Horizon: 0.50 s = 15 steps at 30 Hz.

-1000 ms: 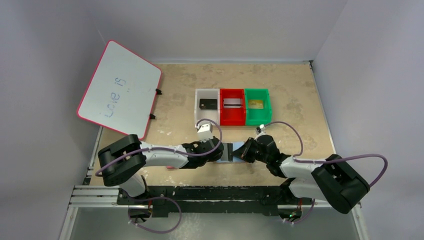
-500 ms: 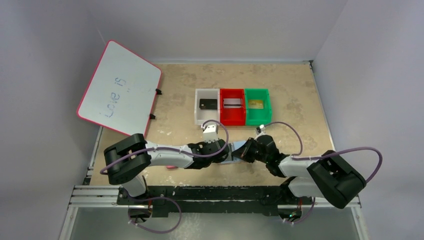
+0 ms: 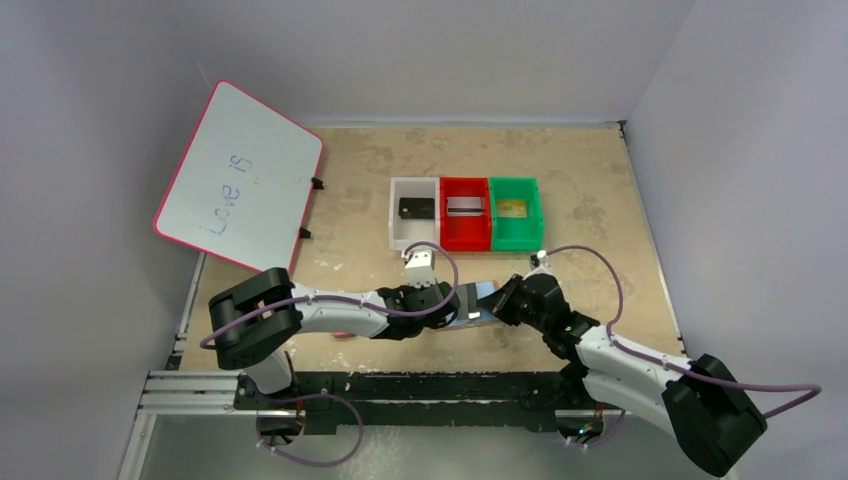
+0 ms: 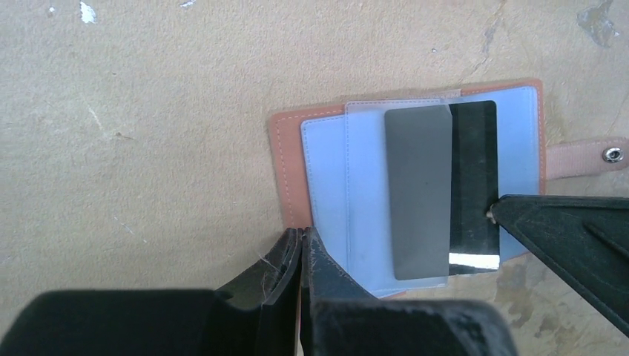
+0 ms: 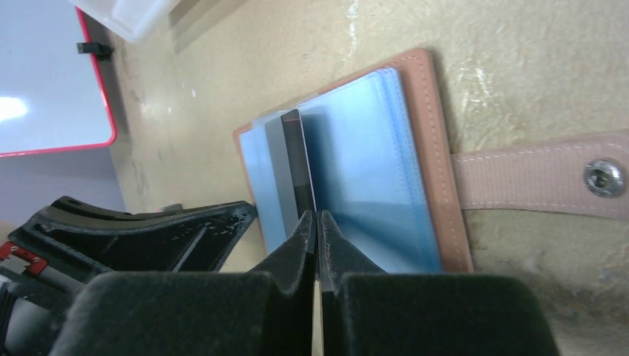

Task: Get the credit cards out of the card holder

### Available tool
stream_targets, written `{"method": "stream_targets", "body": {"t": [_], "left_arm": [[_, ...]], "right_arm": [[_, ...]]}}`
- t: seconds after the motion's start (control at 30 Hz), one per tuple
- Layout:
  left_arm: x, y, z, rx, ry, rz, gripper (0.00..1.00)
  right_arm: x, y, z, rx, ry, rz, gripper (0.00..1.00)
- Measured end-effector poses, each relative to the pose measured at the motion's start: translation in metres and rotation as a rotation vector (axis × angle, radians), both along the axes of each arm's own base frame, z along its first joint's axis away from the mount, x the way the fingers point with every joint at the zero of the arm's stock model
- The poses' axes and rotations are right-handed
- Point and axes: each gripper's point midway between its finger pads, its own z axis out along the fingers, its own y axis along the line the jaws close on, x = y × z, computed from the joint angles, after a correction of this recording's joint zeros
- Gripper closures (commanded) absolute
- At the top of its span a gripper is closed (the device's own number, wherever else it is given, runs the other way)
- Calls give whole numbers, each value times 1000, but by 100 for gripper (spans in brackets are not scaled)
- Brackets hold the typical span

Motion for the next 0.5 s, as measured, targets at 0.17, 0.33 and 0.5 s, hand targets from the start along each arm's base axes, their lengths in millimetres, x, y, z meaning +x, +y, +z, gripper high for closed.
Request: {"method": "stream_targets", "body": {"t": [0.17, 0.33, 0.5], "left_arm": [[1, 8, 1, 28, -8, 13, 91], [4, 12, 22, 3, -40, 27, 75], [8, 0, 50, -87, -79, 15, 67]], "right_arm": [[-4, -6, -9, -34, 30, -15, 100], [-5, -7, -16, -48, 52, -12, 100], [-4, -6, -17, -49, 54, -11, 100]]}}
